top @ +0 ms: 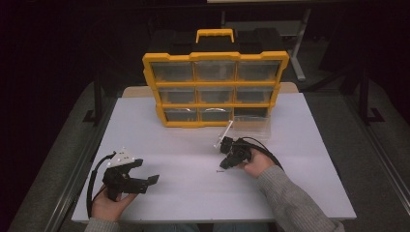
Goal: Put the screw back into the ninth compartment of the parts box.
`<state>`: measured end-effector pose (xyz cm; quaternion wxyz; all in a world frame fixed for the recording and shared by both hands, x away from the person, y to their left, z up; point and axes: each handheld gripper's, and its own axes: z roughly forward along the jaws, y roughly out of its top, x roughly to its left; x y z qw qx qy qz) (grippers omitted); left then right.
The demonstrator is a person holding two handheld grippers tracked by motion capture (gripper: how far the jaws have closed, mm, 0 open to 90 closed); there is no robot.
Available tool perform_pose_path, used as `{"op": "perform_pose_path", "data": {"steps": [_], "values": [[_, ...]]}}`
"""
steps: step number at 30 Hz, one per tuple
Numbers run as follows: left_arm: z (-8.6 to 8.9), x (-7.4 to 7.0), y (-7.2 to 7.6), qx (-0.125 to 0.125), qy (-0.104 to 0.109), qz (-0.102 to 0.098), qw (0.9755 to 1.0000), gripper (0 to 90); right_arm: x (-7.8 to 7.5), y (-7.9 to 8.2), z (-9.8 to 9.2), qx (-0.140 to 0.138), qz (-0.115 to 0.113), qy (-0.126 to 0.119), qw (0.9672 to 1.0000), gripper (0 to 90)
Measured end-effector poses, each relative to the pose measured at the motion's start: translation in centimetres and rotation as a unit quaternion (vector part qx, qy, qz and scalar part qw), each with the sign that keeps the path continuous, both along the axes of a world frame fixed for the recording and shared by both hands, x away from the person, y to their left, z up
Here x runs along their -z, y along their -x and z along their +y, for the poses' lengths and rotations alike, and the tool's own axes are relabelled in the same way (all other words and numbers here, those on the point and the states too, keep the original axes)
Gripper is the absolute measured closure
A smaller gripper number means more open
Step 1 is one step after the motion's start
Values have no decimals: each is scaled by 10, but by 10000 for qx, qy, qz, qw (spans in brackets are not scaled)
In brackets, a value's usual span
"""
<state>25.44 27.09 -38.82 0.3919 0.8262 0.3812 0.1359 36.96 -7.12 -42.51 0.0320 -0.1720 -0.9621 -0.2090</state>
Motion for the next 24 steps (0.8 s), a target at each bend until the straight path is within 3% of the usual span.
{"op": "perform_pose_path", "data": {"steps": [5,10,24], "values": [[0,1,0,-5,15,-5,10000,157,-8,-4,-6,34,85,-195,9998,865],[0,0,0,5,-10,-4,10000,156,-28,-9,-12,75,37,-435,9990,864],[0,-1,0,9,-12,-24,10000,156,-77,-23,-28,220,-110,-621,9978,864]]}}
